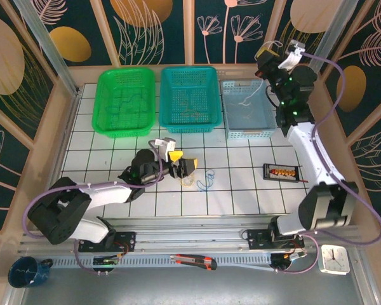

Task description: Untangle the cables

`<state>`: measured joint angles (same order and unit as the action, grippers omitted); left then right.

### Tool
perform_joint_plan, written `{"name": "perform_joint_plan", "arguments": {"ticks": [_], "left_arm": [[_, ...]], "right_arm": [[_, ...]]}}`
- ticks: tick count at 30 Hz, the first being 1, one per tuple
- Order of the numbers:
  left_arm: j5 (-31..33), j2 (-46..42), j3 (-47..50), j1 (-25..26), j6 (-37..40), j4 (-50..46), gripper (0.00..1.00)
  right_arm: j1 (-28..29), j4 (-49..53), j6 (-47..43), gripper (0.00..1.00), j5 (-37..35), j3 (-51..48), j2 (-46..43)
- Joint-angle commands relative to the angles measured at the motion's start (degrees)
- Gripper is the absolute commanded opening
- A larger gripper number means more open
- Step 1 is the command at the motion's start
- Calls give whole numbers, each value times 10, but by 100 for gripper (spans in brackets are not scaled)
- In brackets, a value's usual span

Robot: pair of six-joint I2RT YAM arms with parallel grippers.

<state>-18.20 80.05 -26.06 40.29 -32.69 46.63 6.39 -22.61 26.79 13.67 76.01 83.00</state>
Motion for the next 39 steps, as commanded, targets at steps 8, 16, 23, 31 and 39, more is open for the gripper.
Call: {"name": "perform_joint_plan", "arguments": {"ticks": [8,16,23,31,39], "left_arm": [[35,-58,-51,2,-20,-61,99],[57,-70,-78,2,-29,-103,99],[73,-50,-94,2,-26,-131,99],[117,-39,-103,2,-24,-207,99],[134,-46,-91,1,-19,-278,98]], "right_arm": [[-28,37,-35,0,-15,-10,169],[-30,130,-25,68,-16,14,197],[-18,115,-9,74,-5,-49,102],[59,84,4,74,14,-197,-21],[191,96,6,73,-37,-345,-115]]}}
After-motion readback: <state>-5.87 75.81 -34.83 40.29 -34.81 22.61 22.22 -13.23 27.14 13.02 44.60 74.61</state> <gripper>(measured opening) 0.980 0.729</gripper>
